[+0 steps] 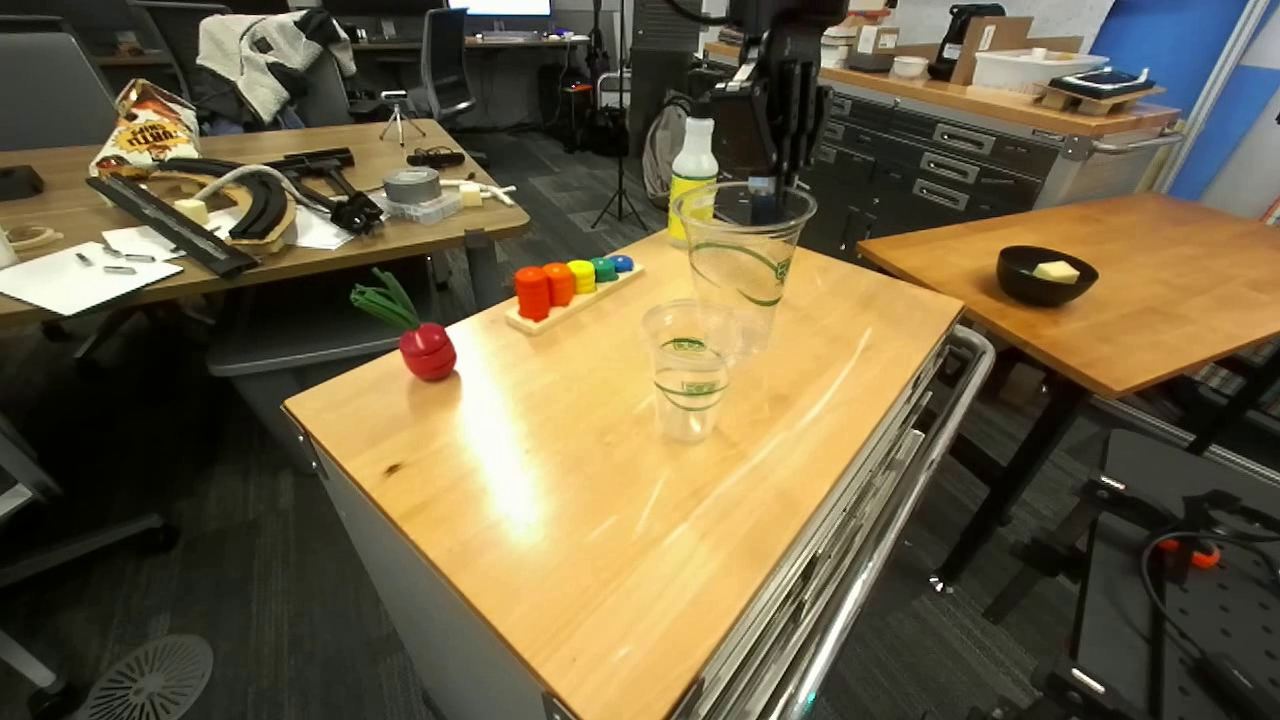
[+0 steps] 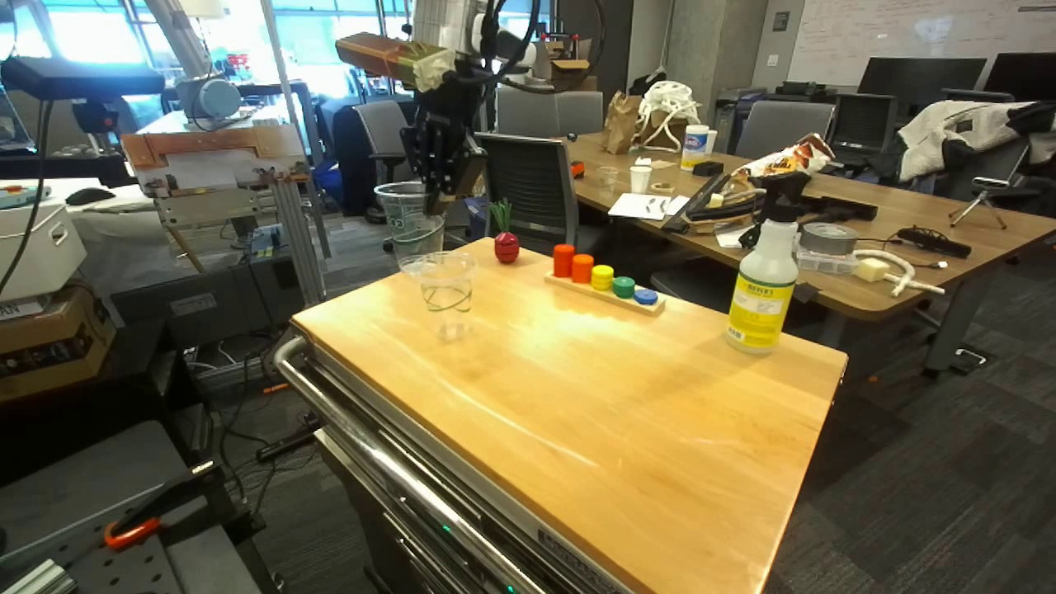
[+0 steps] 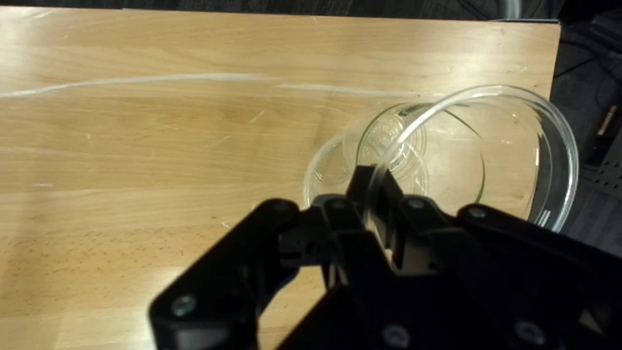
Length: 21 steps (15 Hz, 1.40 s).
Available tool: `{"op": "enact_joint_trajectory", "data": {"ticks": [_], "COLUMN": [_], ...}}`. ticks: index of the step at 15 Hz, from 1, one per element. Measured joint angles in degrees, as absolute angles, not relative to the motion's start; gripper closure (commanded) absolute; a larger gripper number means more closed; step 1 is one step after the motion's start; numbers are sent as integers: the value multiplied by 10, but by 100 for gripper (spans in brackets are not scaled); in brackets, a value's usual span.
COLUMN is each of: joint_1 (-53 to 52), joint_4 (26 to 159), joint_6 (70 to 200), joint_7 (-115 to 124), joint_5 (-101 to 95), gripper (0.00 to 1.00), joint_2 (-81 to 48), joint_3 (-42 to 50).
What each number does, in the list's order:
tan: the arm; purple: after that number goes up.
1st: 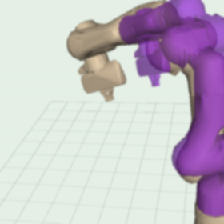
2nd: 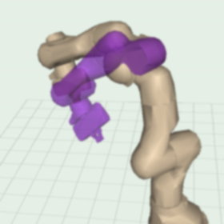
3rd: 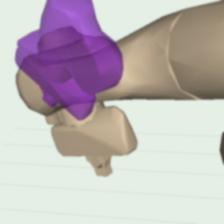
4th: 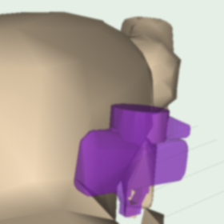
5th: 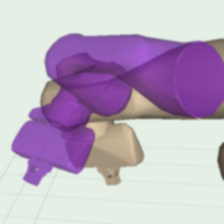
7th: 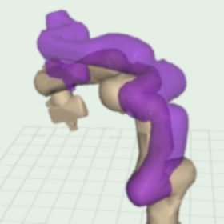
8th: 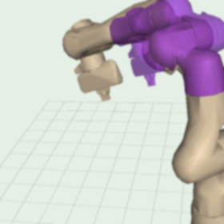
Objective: Stack the three clear cups together
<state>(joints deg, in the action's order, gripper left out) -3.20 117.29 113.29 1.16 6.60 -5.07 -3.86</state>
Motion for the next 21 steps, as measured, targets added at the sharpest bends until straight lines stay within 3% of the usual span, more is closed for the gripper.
{"op": "enact_joint_trajectory", "data": {"ticks": [15,16,18,21], "joint_1": [-33,-33,-34,-36], "joint_4": [1173,1173,1172,1170], "joint_6": [1190,1196,1207,1213], "joint_7": [-12,-13,-18,-27], "joint_5": [52,50,47,36], "gripper": [99,69,61,38], "joint_2": [-87,-94,-107,-117], "joint_3": [-41,-41,-42,-43]}}
